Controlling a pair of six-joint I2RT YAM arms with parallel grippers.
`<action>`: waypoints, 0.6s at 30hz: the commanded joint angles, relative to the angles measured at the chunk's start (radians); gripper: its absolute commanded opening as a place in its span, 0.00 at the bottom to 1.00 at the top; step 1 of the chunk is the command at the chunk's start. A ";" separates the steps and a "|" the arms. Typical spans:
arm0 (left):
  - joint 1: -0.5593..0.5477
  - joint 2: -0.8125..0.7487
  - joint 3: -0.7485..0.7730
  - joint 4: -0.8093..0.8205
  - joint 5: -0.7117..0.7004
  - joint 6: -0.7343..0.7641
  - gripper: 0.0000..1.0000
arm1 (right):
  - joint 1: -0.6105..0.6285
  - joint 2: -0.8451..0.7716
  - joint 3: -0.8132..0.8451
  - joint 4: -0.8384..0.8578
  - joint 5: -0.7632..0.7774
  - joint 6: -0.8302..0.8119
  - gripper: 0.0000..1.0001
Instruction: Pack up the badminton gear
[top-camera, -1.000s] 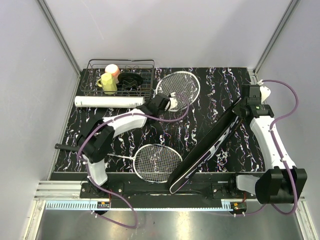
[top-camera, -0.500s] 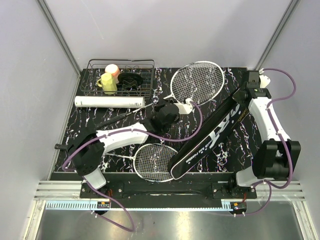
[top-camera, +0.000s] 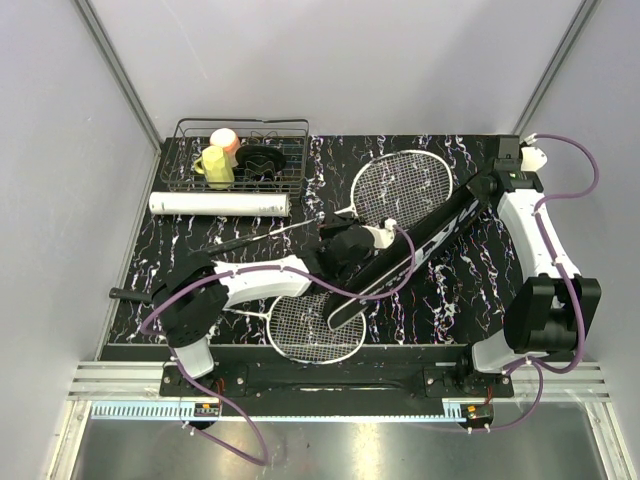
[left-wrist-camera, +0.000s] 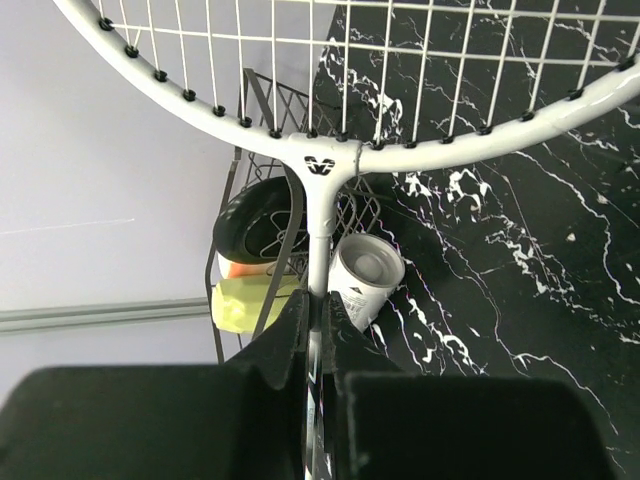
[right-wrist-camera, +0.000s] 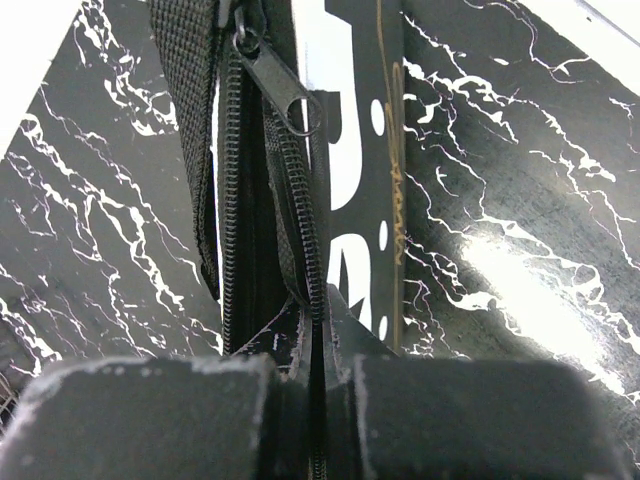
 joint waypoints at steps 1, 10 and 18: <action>-0.006 -0.004 0.069 0.010 -0.069 -0.014 0.00 | -0.005 0.001 0.053 0.070 0.079 0.045 0.00; -0.008 0.000 0.213 -0.125 -0.118 -0.020 0.00 | -0.005 0.000 -0.027 0.131 0.076 0.040 0.00; -0.039 -0.026 0.195 -0.137 -0.132 -0.020 0.00 | -0.006 0.037 0.013 0.116 0.091 0.083 0.00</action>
